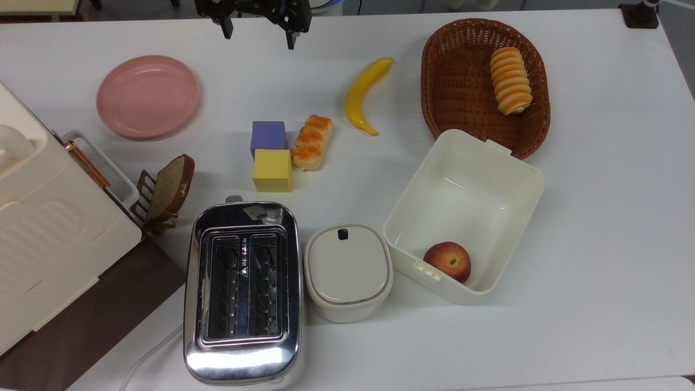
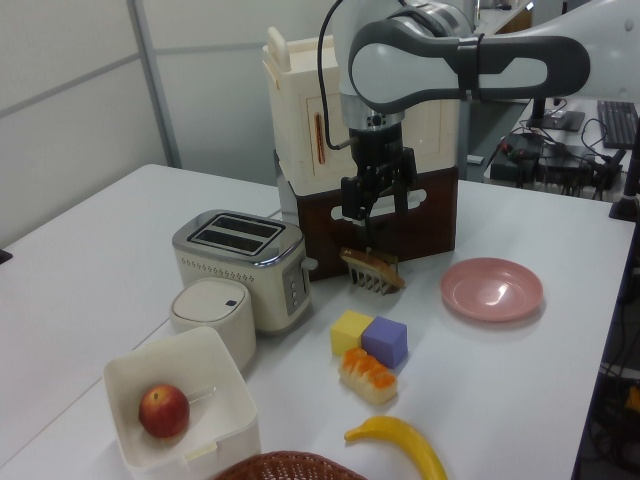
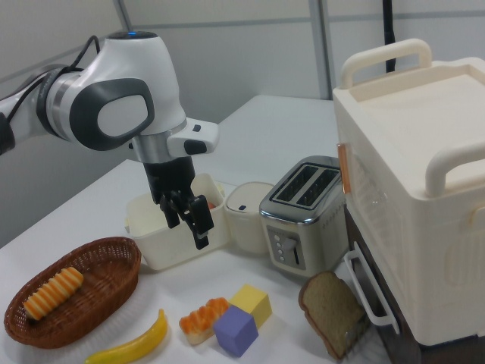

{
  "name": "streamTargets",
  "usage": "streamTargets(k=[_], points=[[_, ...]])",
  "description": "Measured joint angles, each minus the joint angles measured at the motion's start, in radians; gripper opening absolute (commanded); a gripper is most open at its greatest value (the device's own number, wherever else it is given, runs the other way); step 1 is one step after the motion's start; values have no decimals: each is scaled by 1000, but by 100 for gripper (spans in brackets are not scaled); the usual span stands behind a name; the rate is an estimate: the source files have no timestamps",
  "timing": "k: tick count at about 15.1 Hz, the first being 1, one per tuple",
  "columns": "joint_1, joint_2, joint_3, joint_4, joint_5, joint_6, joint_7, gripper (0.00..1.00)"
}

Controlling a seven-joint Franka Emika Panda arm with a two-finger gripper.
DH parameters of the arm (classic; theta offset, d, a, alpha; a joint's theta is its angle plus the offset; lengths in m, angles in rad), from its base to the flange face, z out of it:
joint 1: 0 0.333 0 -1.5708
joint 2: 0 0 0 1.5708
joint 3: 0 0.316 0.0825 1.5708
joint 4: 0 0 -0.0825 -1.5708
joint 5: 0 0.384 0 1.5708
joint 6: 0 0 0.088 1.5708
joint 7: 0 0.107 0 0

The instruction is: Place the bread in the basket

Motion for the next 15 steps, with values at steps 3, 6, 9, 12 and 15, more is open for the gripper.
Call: streamTargets(k=[3, 6, 9, 12, 15], points=[[0, 0, 1, 0, 0, -4, 2, 100], [0, 0, 1, 0, 0, -5, 2, 100], [0, 0, 1, 0, 0, -32, 2, 100], [0, -1, 3, 0, 0, -42, 2, 100], [0, -1, 4, 0, 0, -42, 2, 100]])
